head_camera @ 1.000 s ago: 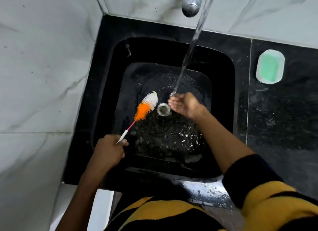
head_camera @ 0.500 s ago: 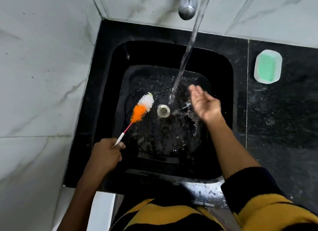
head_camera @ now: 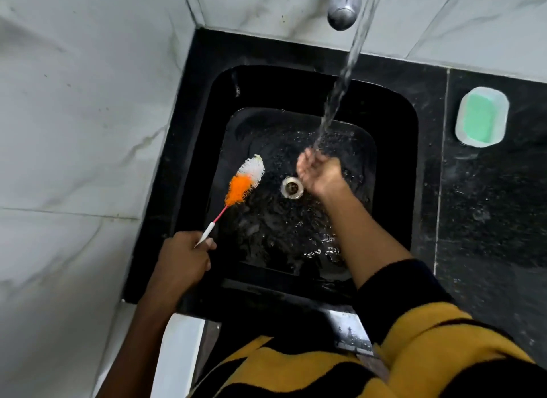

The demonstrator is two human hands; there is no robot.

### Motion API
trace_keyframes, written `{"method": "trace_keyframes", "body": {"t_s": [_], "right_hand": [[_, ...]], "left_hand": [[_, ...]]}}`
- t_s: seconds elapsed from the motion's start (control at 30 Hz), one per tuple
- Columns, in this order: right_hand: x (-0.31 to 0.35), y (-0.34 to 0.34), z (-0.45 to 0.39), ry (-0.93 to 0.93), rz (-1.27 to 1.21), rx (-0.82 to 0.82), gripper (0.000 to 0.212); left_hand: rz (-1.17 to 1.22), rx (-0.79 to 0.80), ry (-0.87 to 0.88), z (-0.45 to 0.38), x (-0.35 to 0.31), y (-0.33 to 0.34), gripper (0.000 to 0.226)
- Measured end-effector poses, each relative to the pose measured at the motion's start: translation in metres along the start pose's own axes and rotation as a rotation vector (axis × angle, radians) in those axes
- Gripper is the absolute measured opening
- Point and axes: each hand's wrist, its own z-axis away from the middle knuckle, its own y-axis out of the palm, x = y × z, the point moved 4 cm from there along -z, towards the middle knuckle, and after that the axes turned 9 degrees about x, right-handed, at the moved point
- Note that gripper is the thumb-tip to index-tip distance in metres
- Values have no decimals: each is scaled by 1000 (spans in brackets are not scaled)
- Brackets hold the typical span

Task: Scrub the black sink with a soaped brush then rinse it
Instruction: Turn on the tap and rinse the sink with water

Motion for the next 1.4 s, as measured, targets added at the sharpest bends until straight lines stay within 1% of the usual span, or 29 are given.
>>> {"method": "trace_keyframes", "body": {"t_s": [0.07,0.17,0.23,0.27,0.3,0.33,0.4,0.43,0.47,0.5,0.53,0.57,0.6,0.67,0.73,0.77,0.8,0.9,0.97,1.03,1.07,1.13,1.2,1.27,1.33,1.4], "right_hand": [[7,20,-6,-8,81,14,33],[9,36,-5,-24,293,49,31],[-5,42,9,-30,455,123,31],[-20,41,17,-4,529,184,32],[-39,36,24,56,626,262,33],[-62,27,31,157,754,346,34],[-111,0,44,456,1039,504,34],[-130,-18,47,605,1170,538,33],[-143,-32,49,714,1291,544,32],[-146,-41,47,753,1390,510,29],[-141,-45,43,726,1436,457,26],[-130,-44,36,649,1405,385,25],[-114,-41,27,549,1302,304,26],[-71,-29,13,367,932,174,28],[-28,-13,2,232,532,120,25],[-10,-5,-1,181,416,91,27],[5,1,-4,137,352,59,29],[29,23,-5,90,281,-3,32],[35,43,-6,78,300,5,39],[36,70,-7,66,309,118,33],[35,85,-5,74,308,203,33],[30,108,3,78,328,326,38],[25,112,7,78,307,345,40],[21,101,8,88,227,322,42],[17,80,8,99,155,221,41],[14,53,7,70,89,86,37]], "left_hand": [[28,-25,-19,4,7,-5,26],[60,-55,-35,8,17,-14,26],[72,-69,-53,11,24,-20,25],[84,-73,-63,11,27,-21,26],[99,-79,-69,11,30,-23,26],[107,-85,-74,11,32,-24,26],[116,-97,-82,11,34,-27,27],[123,-99,-82,11,34,-27,26],[127,-103,-81,11,34,-27,26],[121,-107,-82,11,34,-27,26],[106,-108,-84,12,33,-27,25],[94,-108,-81,12,32,-26,25],[86,-107,-76,13,31,-25,24],[61,-92,-73,15,29,-22,23],[57,-73,-73,15,29,-17,22],[65,-67,-72,15,29,-14,22],[72,-64,-70,15,30,-11,22],[60,-47,-66,14,29,-5,22],[67,-36,-64,15,27,-3,23],[67,-28,-66,15,25,-1,23],[68,-27,-69,14,25,-1,23],[79,-31,-71,14,25,-1,23],[86,-37,-74,14,25,-3,23],[89,-38,-77,14,25,-3,23],[95,-39,-81,13,25,-4,23],[95,-40,-79,12,26,-4,23]]}}
